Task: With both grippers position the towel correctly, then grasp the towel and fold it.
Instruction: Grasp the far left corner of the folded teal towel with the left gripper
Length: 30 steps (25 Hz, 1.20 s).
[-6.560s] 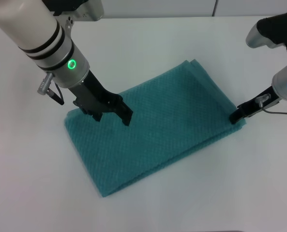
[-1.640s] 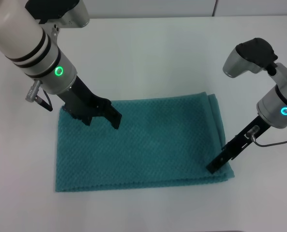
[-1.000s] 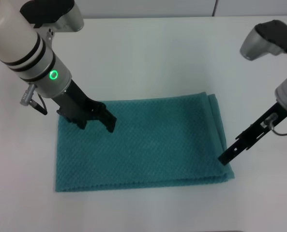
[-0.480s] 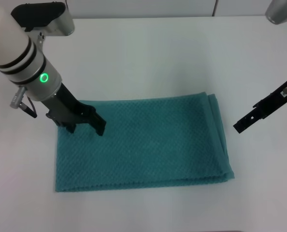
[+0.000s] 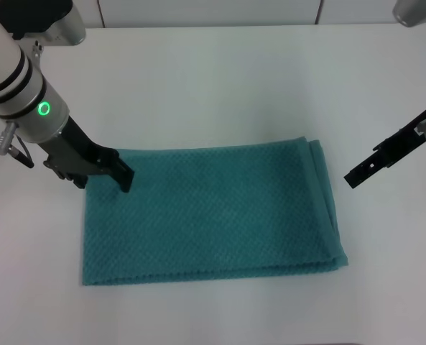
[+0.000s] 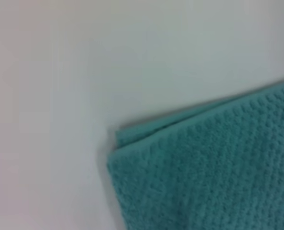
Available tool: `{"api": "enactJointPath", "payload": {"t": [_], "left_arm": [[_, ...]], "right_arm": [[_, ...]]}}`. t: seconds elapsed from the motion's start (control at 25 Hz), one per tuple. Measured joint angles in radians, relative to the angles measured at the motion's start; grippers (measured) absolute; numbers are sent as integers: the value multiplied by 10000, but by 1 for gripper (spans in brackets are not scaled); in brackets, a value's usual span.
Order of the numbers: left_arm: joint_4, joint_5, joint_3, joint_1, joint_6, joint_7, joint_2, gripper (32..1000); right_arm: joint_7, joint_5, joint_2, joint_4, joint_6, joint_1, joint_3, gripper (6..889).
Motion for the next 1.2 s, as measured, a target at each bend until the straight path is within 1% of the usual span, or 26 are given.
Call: {"api": "enactJointPath", "payload": {"t": [0.16, 0.28, 0.4, 0.48, 0.6, 0.76, 0.92, 1.04, 1.2], "left_arm": [[207, 26, 384, 293, -463, 4, -29, 832], [248, 75, 521, 472, -724, 1, -43, 831], [244, 265, 608, 559, -780, -1, -59, 830], [301, 316, 900, 660, -806, -4, -77, 829], [406, 293, 1122, 796, -849, -5, -88, 829], [395, 284, 1147, 946, -948, -8, -94, 830], [370, 232, 1343, 1063, -1158, -9, -109, 830], [288, 217, 1392, 1104, -1319, -9, -110, 830], [87, 255, 1392, 1090, -1490, -9, -110, 830]], "right_arm": [[0, 0, -2, 46, 144, 14, 0, 856], [0, 1, -2, 46, 171, 13, 0, 856], [0, 8, -2, 47, 200, 9, 0, 856], [0, 6, -2, 54, 258, -8, 0, 856], [0, 3, -2, 58, 311, -29, 1, 856], [0, 1, -2, 59, 314, -19, 1, 856], [0, 35, -2, 58, 314, -30, 0, 857], [0, 49, -2, 56, 313, -13, 1, 857], [0, 51, -2, 56, 313, -5, 0, 857]]}}
